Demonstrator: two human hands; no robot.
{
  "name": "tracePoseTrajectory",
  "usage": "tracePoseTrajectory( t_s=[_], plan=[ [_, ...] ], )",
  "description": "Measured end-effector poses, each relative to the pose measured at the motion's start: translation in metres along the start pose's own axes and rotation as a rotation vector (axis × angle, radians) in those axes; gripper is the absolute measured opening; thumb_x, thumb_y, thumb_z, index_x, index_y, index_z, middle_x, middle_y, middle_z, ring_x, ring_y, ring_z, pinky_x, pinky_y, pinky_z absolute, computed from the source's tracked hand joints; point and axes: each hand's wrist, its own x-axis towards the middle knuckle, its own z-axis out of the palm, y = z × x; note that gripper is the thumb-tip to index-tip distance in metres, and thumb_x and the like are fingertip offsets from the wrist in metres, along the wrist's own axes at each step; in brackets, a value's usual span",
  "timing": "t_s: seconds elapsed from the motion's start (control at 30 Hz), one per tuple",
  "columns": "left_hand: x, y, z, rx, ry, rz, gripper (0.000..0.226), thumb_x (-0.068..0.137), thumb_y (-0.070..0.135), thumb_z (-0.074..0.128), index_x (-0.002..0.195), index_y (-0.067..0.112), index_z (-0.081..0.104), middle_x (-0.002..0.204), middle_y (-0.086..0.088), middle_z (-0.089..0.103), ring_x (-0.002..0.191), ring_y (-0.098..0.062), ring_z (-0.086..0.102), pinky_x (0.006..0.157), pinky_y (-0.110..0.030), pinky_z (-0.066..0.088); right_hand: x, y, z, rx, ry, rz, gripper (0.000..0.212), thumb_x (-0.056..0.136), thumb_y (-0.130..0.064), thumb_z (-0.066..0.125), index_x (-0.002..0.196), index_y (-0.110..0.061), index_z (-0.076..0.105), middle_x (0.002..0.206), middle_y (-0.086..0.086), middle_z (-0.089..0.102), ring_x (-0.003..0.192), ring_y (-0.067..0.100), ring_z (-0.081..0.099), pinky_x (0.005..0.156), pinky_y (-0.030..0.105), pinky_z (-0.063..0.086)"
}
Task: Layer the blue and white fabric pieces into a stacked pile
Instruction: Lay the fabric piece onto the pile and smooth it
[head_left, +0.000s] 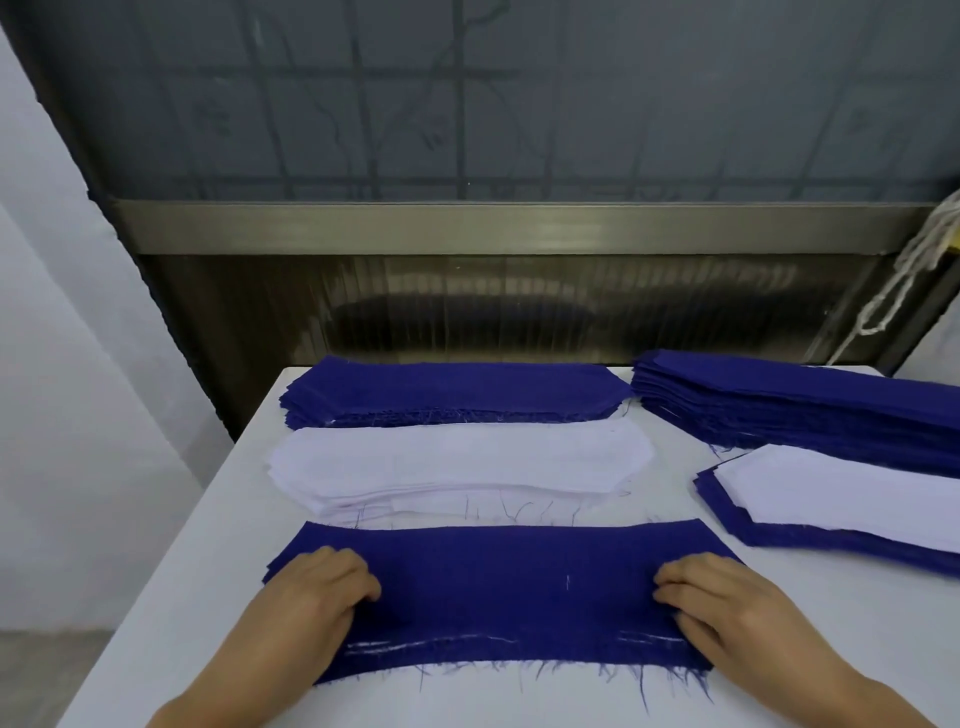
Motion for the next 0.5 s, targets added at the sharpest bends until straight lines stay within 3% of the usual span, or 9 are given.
tracePoseTrajectory(
  t_s=[0.1, 0.17, 0.27, 0.4, 0.5],
  plan=[
    [-0.003, -0.002, 0.0, -0.096, -0.081, -0.036, 0.026, 0.069, 0.013, 0.063, 0.081, 0.035, 0.069, 0.085, 0.025, 0.06, 0.072, 0.005, 0.055, 0.069, -0.012, 0.043, 0.0, -0.001, -0.004, 0.033, -0.038, 0.04, 0.051, 0.102, -0.044, 0.031, 0.09, -0.026, 0.077, 0.099, -0.016, 0.067, 0.089, -0.001, 0.06, 0.08, 0.013, 0.048],
    [-0.005, -0.005, -0.001, -0.165, -0.149, -0.096, 0.007, 0.081, 0.038, 0.059, 0.084, 0.04, 0.065, 0.088, 0.028, 0.057, 0.081, 0.003, 0.055, 0.075, -0.015, 0.044, 0.002, -0.002, -0.007, 0.048, -0.078, 0.06, 0.034, 0.094, -0.047, 0.048, 0.09, -0.028, 0.075, 0.098, -0.018, 0.065, 0.088, -0.003, 0.059, 0.078, 0.013, 0.047],
    [0.006, -0.004, 0.001, -0.256, -0.169, -0.173, 0.028, 0.083, 0.064, 0.047, 0.079, 0.041, 0.062, 0.088, 0.025, 0.057, 0.089, 0.002, 0.053, 0.076, -0.016, 0.043, 0.01, -0.007, -0.008, 0.089, -0.104, 0.088, 0.021, 0.092, -0.045, 0.055, 0.083, -0.031, 0.068, 0.089, -0.024, 0.057, 0.079, -0.005, 0.055, 0.07, 0.013, 0.045],
    [0.021, 0.0, 0.011, -0.198, -0.193, -0.147, 0.013, 0.089, 0.049, 0.056, 0.082, 0.038, 0.056, 0.087, 0.024, 0.053, 0.089, 0.005, 0.048, 0.075, -0.012, 0.041, 0.018, 0.0, -0.005, 0.019, -0.202, 0.164, 0.023, 0.091, -0.038, 0.063, 0.072, -0.031, 0.053, 0.074, -0.02, 0.049, 0.065, 0.0, 0.048, 0.06, 0.014, 0.042],
    [0.025, -0.012, 0.008, -0.166, -0.234, -0.204, 0.012, 0.089, 0.042, 0.058, 0.078, 0.039, 0.053, 0.085, 0.023, 0.053, 0.085, 0.004, 0.049, 0.074, -0.014, 0.042, 0.022, 0.017, -0.015, -0.035, -0.364, 0.293, 0.027, 0.094, -0.046, 0.05, 0.072, -0.032, 0.044, 0.075, -0.016, 0.049, 0.068, 0.002, 0.049, 0.063, 0.014, 0.04]
  ],
)
